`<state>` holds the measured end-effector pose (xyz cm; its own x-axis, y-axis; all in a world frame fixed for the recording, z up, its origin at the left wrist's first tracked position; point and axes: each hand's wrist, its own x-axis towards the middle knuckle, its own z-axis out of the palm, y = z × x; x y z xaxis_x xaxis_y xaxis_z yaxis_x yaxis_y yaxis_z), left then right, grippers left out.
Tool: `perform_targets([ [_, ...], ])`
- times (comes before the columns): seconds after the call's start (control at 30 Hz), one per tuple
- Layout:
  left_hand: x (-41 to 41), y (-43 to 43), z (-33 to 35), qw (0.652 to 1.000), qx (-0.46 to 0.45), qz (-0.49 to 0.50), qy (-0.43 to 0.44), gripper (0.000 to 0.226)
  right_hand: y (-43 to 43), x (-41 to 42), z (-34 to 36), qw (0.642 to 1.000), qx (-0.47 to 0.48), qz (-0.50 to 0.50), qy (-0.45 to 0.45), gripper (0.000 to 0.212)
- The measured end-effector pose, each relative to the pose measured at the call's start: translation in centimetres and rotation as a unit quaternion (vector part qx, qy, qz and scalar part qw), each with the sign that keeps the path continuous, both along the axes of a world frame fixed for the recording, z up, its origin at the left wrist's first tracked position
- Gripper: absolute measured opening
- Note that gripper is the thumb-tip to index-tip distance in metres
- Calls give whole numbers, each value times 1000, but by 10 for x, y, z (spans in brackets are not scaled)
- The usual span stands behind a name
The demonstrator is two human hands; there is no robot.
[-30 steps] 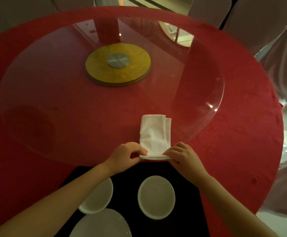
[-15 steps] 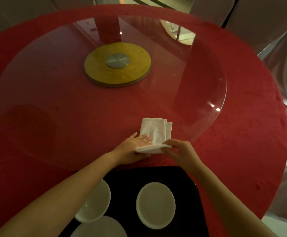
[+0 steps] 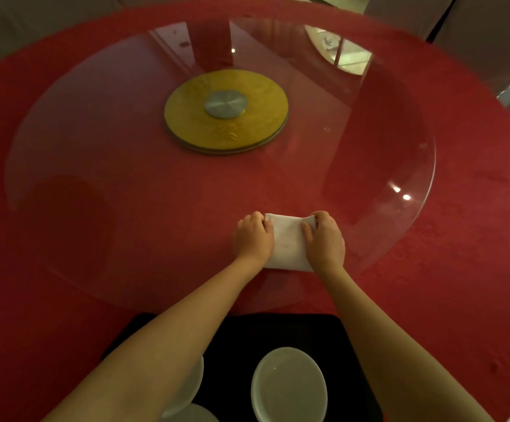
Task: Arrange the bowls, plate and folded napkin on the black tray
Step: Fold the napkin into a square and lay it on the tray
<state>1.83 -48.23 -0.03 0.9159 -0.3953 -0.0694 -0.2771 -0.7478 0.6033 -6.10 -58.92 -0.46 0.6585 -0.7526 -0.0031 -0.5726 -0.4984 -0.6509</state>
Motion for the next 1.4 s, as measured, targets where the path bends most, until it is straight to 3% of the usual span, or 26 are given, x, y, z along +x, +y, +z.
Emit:
perform_targets([
  [0.17, -4, -3, -12, 991, 108, -21, -72, 26, 3, 1, -10, 991, -116, -26, 56, 28],
  [0.3, -8, -8, -2, 992, 120, -24, -28, 32, 1, -1, -15, 986, -140, -44, 85, 26],
  [0.4, -6, -14, 8, 994, 63, 11, 90, 44, 0, -2, -18, 986, -135, -43, 83, 20],
  [0.5, -1, -17, 14, 972, -9, 70, 226, 54, -2, -3, -20, 989, -119, -49, 74, 17],
  [0.63, -9, -18, 23, 899, -172, 71, 397, 42, -8, -10, -14, 996, -76, -29, 34, 23],
  [0.67, -13, -19, 27, 896, -191, 54, 397, 39, -9, -12, -12, 997, -64, -23, 20, 24],
  [0.73, -23, -21, 35, 935, -176, 6, 307, 35, -12, -20, -8, 999, -23, -20, -19, 26],
  [0.8, -33, -22, 44, 958, -173, -32, 225, 30, -17, -28, 2, 993, 88, -28, -77, 31],
  [0.87, -43, -20, 55, 956, -206, -54, 204, 21, -22, -34, 17, 963, 238, -28, -122, 42],
  [0.93, -50, -18, 69, 950, -239, -69, 187, 14, -27, -37, 35, 944, 298, -12, -143, 52],
  [1.23, -80, -5, 118, 882, -387, -64, 262, 17, -25, -57, 99, 954, 216, -70, -195, 48],
  [1.33, -94, 2, 127, 864, -400, -41, 304, 2, -18, -72, 109, 956, 183, -83, -212, 40],
  [1.4, -105, 3, 131, 866, -392, -5, 312, 22, -10, -82, 116, 956, 166, -90, -226, 32],
])
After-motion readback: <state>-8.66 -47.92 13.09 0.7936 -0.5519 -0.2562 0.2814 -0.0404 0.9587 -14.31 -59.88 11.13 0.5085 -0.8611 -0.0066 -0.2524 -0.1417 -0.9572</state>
